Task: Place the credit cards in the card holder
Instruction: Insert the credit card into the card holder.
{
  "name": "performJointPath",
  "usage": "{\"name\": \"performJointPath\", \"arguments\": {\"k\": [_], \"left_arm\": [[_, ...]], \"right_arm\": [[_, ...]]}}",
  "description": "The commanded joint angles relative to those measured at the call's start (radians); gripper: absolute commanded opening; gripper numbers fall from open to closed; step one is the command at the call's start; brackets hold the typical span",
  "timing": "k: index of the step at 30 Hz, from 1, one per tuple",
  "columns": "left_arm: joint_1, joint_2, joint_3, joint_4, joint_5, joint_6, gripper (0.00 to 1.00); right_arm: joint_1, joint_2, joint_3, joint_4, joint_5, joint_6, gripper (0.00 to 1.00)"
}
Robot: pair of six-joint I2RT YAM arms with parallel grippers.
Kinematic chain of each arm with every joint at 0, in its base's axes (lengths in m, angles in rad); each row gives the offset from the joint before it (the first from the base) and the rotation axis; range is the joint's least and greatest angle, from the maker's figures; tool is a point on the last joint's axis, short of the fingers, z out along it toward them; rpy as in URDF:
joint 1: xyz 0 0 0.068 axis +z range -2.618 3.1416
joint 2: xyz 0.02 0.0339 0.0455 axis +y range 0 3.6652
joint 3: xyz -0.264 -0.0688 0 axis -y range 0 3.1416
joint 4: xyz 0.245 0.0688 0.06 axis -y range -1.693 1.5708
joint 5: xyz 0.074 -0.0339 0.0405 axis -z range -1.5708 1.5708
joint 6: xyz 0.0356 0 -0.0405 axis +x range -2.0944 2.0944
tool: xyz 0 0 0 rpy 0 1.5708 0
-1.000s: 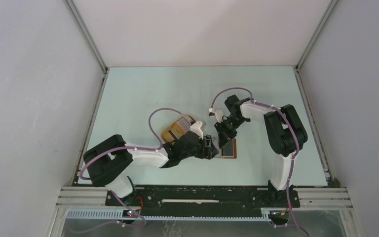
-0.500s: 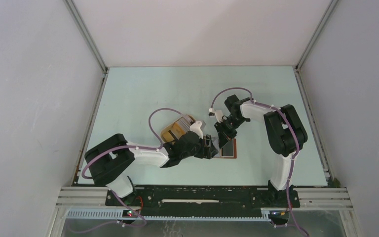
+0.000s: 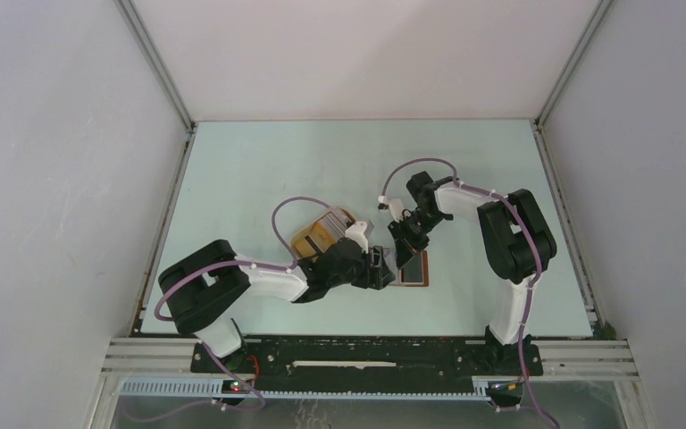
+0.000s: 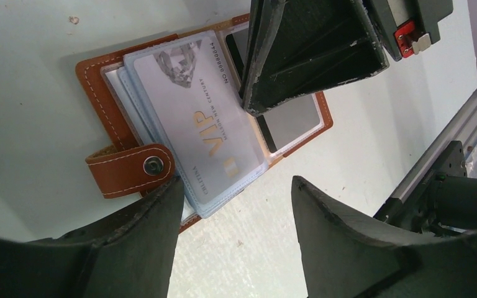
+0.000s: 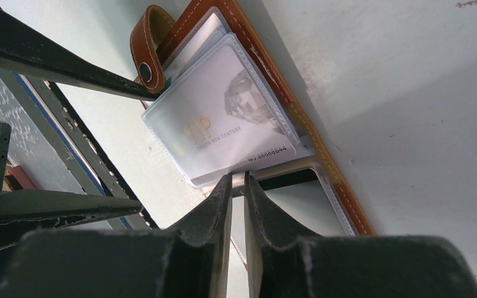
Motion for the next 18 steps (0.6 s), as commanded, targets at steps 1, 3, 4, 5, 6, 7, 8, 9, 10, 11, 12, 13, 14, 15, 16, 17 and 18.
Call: {"name": "performJointPath", "arguments": {"k": [1,3,4,5,6,7,8,9,10,11,12,13,14,15,16,17,18], "left_arm": [[0.006,-0.005,0.016,0.060,0.030,0.009,0.68],[0.006,-0.017,0.009,0.066,0.030,0.009,0.67],[0.006,-0.022,0.006,0.070,0.030,0.008,0.67],[0.006,-0.026,0.005,0.073,0.030,0.007,0.67],[0.005,-0.034,0.004,0.074,0.052,0.006,0.66],[0.005,-0.038,0.003,0.075,0.056,0.005,0.66],[0.006,-0.043,0.001,0.075,0.057,0.003,0.66],[0.006,-0.047,0.001,0.075,0.059,0.003,0.66],[0.005,-0.052,0.000,0.076,0.059,0.002,0.66],[0.005,-0.055,-0.001,0.076,0.062,0.001,0.66],[0.005,-0.059,-0.002,0.077,0.063,0.001,0.66],[0.006,-0.060,-0.002,0.077,0.066,0.001,0.66],[0.005,-0.060,-0.001,0.079,0.068,0.001,0.66],[0.005,-0.060,0.000,0.078,0.070,0.001,0.66],[0.005,-0.060,0.001,0.080,0.072,0.001,0.66],[0.006,-0.059,0.001,0.081,0.073,0.000,0.66],[0.005,-0.058,0.001,0.081,0.074,0.000,0.66]], "right_arm": [[0.003,0.014,0.025,-0.008,0.019,-0.014,0.21],[0.003,0.011,0.024,-0.009,0.016,-0.017,0.21],[0.003,0.011,0.025,-0.009,0.013,-0.018,0.21],[0.003,0.008,0.026,-0.012,0.011,-0.020,0.21],[0.004,0.006,0.027,-0.014,0.007,-0.022,0.21],[0.003,0.003,0.028,-0.016,0.004,-0.024,0.21],[0.003,0.000,0.029,-0.018,0.000,-0.026,0.21],[0.002,-0.005,0.029,-0.020,-0.003,-0.027,0.22],[0.001,-0.011,0.029,-0.021,-0.007,-0.029,0.23],[0.000,-0.016,0.029,-0.023,-0.011,-0.031,0.23],[-0.001,-0.019,0.029,-0.024,-0.014,-0.034,0.24],[-0.001,-0.023,0.030,-0.026,-0.017,-0.036,0.24],[-0.003,-0.027,0.030,-0.028,-0.019,-0.037,0.25],[-0.004,-0.030,0.030,-0.029,-0.021,-0.039,0.25],[-0.004,-0.034,0.030,-0.031,-0.024,-0.040,0.26],[-0.006,-0.037,0.030,-0.032,-0.026,-0.041,0.26],[-0.006,-0.041,0.029,-0.032,-0.030,-0.041,0.26]]}}
